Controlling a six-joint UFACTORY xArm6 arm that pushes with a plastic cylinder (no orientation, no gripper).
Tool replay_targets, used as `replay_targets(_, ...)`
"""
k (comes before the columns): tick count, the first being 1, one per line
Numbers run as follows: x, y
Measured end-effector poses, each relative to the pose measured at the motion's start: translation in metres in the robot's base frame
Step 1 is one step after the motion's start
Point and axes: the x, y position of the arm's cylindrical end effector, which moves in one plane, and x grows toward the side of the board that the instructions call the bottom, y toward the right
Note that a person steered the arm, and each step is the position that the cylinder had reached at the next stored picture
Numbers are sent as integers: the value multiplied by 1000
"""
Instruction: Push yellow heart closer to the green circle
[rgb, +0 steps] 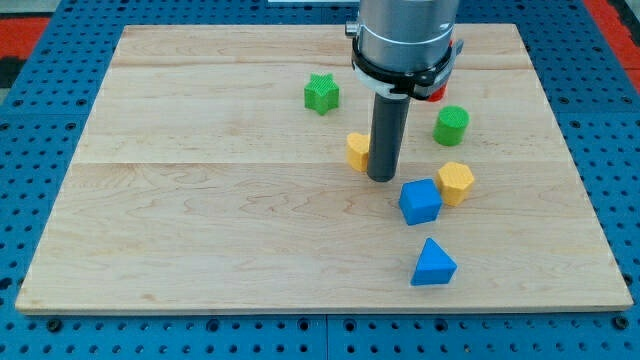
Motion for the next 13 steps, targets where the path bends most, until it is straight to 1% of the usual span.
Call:
replay_targets(2,42,36)
replay_targets(3,49,29)
replay_targets(4,19,-25)
replay_targets(5,-17,-47)
replay_targets(6,-42,-57)
replay_targets(8,-44,-50)
replay_targets(9,-44,-61)
replay_targets(10,-43,-33)
replay_targets(11,-28,-26)
replay_targets(12,-27,-25)
replay_targets(13,-27,-2)
